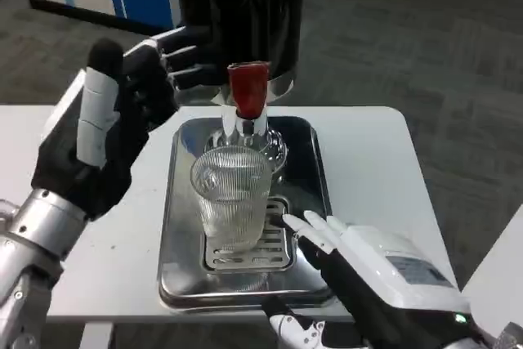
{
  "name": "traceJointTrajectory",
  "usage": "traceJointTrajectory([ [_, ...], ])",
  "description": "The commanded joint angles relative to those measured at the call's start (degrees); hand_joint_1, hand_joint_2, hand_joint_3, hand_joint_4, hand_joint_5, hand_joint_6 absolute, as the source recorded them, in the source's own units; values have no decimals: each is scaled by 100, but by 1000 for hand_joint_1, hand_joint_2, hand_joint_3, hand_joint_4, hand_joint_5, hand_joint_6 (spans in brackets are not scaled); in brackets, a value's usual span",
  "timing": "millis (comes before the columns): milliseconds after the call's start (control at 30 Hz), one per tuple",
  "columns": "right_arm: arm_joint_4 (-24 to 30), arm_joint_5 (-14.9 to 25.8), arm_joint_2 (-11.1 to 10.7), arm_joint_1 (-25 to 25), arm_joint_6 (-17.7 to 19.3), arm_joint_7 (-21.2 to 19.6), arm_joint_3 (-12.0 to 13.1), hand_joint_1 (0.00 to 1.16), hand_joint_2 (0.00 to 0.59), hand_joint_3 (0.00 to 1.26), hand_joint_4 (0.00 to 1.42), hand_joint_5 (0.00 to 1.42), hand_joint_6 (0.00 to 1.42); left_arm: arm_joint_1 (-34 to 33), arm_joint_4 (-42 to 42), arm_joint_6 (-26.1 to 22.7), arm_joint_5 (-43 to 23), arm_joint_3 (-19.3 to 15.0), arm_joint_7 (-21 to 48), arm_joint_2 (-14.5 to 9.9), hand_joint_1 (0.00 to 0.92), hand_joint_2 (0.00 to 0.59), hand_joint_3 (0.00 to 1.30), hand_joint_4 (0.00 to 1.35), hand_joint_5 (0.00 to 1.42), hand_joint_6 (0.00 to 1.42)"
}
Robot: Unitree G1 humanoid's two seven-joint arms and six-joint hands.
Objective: Grasp the cup under the faucet to collect the drink, then remove the cup.
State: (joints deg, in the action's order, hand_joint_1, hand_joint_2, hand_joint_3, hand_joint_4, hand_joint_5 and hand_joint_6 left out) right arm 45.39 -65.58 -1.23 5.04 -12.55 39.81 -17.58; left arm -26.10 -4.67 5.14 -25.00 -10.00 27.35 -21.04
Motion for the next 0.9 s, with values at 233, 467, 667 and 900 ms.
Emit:
traceJointTrajectory([
  [233,141,88,-53,114,-15,-81,61,446,446,73,0,0,0,-522,-211,-276,-171,-54,567,-8,0,42,286,224,289,237],
  [467,164,114,-65,132,-17,-98,60,446,446,73,0,0,0,-750,-469,-293,-133,-53,812,-58,0,38,261,198,266,211],
  [667,201,110,-69,147,-22,-94,47,446,446,73,0,0,0,-1066,-970,-254,-137,-40,1125,-31,0,35,249,174,248,184],
  [900,238,121,-81,160,-35,-92,74,446,446,73,0,0,0,-1496,-1459,-301,-155,-33,1490,-45,0,35,212,165,237,169],
])
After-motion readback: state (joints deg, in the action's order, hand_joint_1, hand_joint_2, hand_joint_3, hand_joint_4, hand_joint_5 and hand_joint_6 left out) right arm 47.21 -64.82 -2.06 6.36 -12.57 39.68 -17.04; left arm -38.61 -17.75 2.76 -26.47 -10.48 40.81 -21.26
